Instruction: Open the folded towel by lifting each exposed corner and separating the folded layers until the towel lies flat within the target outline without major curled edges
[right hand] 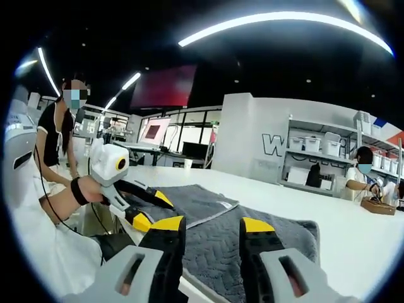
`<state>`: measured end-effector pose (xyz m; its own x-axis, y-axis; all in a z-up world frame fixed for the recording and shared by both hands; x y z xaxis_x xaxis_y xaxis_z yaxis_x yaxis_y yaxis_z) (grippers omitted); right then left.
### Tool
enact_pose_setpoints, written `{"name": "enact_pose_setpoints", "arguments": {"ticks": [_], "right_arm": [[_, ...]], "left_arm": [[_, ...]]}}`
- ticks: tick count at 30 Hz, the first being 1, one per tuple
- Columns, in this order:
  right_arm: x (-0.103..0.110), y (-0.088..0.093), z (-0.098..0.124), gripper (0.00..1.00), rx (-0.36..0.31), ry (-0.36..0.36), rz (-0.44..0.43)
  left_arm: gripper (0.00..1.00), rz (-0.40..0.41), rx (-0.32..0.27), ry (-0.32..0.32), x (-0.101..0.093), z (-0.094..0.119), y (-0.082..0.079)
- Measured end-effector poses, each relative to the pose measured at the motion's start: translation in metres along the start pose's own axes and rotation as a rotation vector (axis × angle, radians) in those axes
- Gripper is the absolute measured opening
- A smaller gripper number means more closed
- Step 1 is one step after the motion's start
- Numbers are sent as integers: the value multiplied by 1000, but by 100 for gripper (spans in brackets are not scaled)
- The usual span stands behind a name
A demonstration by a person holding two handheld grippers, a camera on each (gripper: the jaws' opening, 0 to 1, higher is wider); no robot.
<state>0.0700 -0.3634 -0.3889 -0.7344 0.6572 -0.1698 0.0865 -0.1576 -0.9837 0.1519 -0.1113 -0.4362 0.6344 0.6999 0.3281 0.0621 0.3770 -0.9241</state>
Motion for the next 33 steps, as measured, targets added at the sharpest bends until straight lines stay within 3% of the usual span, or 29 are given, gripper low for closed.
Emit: {"name": "enact_pose_setpoints", "arguments": {"ticks": [2, 8, 16, 26, 33], "right_arm": [[0, 1, -1, 29, 2, 0, -1], [1, 2, -4, 29, 10, -11, -2], [1, 0, -2, 29, 8, -10, 5], [2, -2, -9, 29, 25, -28, 18], [2, -5, -17, 29, 30, -46, 22]], "left_arm": [[37, -7, 1, -3, 0, -1, 0], [38, -23, -29, -7, -4, 0, -6], [30, -11, -56, -6, -6, -1, -9], [10, -37, -94, 0, -5, 5, -10], [4, -3, -122, -18, 1, 11, -11]]}}
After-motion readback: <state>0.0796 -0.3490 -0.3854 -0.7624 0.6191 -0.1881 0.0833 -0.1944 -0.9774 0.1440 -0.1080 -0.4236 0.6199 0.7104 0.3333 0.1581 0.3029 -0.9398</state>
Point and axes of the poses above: the point that each gripper's makers call its tool centre point, and the gripper's own axes: z roughly backward along the fingers, x roughly to its left, y roughly out of its underside, the point moved 10 cm from there along z, roughly backward along the fingers, and after that the axes turned 15 degrees about -y, right-handed, at the moved point
